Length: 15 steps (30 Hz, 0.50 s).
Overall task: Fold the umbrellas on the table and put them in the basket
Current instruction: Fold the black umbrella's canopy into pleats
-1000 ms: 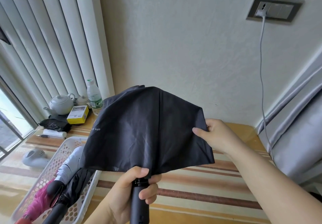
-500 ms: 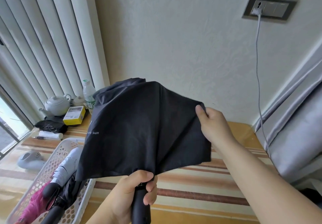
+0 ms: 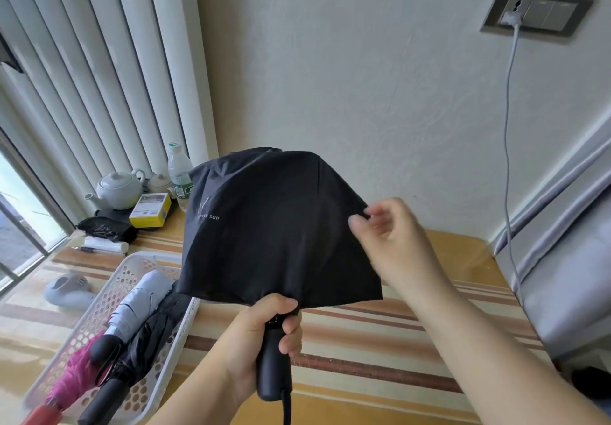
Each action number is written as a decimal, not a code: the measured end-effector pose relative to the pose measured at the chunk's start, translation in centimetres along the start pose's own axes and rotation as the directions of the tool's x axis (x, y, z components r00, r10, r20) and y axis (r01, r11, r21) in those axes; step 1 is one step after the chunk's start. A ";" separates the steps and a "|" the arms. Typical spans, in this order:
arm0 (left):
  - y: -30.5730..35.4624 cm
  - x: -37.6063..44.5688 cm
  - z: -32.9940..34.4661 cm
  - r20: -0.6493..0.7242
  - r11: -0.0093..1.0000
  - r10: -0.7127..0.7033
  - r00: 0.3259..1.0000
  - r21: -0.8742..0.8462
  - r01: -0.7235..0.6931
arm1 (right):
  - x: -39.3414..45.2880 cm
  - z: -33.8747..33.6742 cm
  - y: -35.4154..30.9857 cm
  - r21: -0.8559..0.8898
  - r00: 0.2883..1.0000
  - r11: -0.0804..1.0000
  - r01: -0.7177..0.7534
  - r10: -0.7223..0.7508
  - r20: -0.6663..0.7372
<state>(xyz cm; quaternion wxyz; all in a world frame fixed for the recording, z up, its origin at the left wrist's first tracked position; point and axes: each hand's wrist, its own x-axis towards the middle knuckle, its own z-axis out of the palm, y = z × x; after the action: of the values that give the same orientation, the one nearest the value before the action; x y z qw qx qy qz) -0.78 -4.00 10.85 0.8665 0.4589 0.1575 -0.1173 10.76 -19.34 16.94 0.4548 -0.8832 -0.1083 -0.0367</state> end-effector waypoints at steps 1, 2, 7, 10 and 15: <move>0.0 0.2 0.2 -0.012 1.000 -0.004 1.000 0.005 0.004 | -1.0 0.6 -1.0 0.018 0.995 1.000 0.000 -0.002 0.100; -0.1 0.4 0.3 -0.025 1.000 -0.012 1.000 0.020 0.013 | -1.8 1.4 -1.9 0.007 0.976 1.000 -0.022 0.020 0.215; -1.4 1.4 1.8 -0.114 0.983 0.036 0.993 0.182 -0.014 | -3.2 5.0 -3.0 0.043 0.937 0.990 -0.131 0.110 0.330; -1.7 2.0 2.5 -0.160 0.887 0.127 0.979 0.461 -0.040 | -2.9 6.0 -2.3 0.224 0.960 0.949 -0.219 0.170 0.222; -1.0 1.5 2.2 -0.158 0.800 0.155 0.975 0.599 -0.030 | -2.3 6.4 0.0 0.477 0.960 0.834 -0.277 0.219 0.174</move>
<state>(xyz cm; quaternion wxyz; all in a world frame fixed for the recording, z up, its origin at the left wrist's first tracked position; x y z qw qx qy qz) 0.61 -6.48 10.71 0.6644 0.7228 0.1761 -0.0714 8.34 -14.49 12.87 0.6604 -0.7436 -0.0240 0.1014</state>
